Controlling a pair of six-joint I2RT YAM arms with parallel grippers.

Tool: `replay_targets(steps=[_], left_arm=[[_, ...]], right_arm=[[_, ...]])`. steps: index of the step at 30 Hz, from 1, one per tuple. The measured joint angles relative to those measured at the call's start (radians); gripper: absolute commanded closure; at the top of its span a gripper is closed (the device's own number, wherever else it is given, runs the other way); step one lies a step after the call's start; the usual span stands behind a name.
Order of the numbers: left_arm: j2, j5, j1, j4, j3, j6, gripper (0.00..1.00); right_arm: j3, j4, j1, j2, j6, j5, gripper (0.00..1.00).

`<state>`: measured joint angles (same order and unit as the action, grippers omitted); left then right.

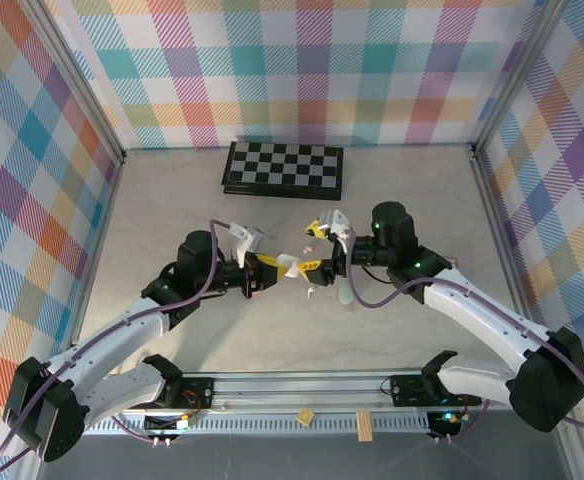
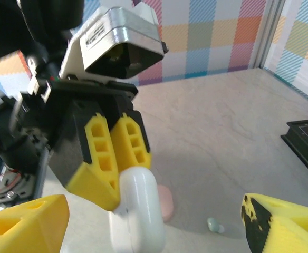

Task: Insert wireless bluetooth earbuds into charging case

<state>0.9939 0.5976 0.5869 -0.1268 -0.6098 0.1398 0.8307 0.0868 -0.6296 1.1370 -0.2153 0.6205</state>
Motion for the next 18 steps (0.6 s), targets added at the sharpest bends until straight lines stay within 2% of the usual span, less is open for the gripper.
replay_targets(steps=[4,8,18], left_arm=[[0.002,0.023,0.001,-0.161,0.054,-0.11,0.95],[0.002,0.058,0.001,-0.232,0.061,-0.185,0.98],[0.002,0.12,0.003,-0.341,0.074,-0.212,0.98]], right_arm=[[-0.02,0.035,0.01,-0.021,0.058,0.025,0.15],[-0.034,0.051,0.01,-0.032,0.082,0.028,0.15],[-0.036,0.055,0.01,-0.012,0.116,-0.018,0.16]])
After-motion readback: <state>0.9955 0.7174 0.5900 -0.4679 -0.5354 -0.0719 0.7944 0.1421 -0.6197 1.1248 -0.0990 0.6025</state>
